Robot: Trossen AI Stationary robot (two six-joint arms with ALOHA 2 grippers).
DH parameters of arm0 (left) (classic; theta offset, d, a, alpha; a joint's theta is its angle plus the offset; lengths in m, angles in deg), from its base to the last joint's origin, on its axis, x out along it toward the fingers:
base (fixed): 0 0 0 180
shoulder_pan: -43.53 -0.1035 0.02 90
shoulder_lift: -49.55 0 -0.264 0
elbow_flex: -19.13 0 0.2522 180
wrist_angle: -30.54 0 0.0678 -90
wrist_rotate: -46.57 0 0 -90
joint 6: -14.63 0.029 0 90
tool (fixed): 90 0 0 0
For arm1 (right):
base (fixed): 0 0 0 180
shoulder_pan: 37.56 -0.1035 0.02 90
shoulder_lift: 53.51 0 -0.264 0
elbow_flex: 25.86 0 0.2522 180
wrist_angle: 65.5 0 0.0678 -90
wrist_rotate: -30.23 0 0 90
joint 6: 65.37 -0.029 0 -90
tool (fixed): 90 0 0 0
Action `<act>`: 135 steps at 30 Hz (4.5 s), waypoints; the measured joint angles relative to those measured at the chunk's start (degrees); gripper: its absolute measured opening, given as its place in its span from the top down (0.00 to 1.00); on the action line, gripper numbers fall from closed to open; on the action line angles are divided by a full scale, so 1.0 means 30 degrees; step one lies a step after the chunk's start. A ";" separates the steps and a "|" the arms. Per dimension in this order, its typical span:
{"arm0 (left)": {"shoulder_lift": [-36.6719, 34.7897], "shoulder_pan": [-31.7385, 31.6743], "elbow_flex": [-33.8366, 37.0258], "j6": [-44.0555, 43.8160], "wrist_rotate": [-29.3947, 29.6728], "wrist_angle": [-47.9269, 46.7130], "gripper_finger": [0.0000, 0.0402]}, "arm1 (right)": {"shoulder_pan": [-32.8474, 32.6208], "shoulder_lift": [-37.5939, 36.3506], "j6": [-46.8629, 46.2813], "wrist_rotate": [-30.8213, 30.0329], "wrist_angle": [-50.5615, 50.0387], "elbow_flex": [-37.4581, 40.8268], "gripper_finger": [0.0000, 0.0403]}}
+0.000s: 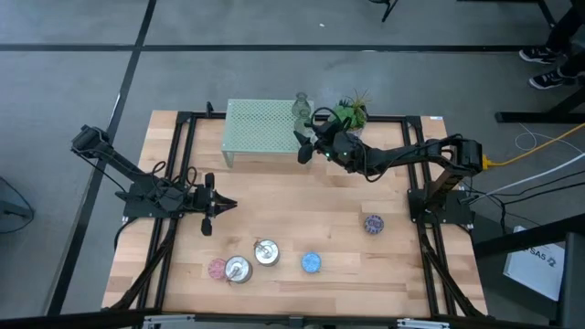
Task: Pick & Place candle stick holders
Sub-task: Put the transparent glass candle holder on the shelf, then adjust the transparent glass candle holder on the shelf, then put the black and red candle on the shelf
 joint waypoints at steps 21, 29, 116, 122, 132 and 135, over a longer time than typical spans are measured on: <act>0.0004 -0.0003 -0.0001 0.0003 0.0007 0.0000 0.92 | 0.0043 0.0007 0.2203 0.0668 -0.2196 -0.2106 0.40; 0.0004 -0.0002 0.0003 -0.0001 0.0005 0.0003 0.92 | 0.0050 0.0007 0.3379 0.0660 -0.2614 -0.3215 0.40; 0.0004 -0.0007 -0.0003 -0.0001 0.0003 -0.0004 0.92 | -0.1616 -0.2786 -0.0576 -0.2025 -1.9235 -0.3657 0.99; 0.0004 -0.0002 0.0001 -0.0001 -0.0001 -0.0004 0.92 | -0.1021 -0.1829 -0.0554 -0.1042 -1.7660 -0.3657 0.99; -0.0001 -0.0005 -0.0002 -0.0001 -0.0001 -0.0004 0.92 | -0.0991 -0.1668 -0.0329 -0.0845 -1.7294 -0.3650 0.99; -0.0003 -0.0003 0.0002 -0.0001 -0.0001 -0.0004 0.92 | -0.1161 -0.1742 -0.0334 -0.0368 -1.7901 -0.3650 0.99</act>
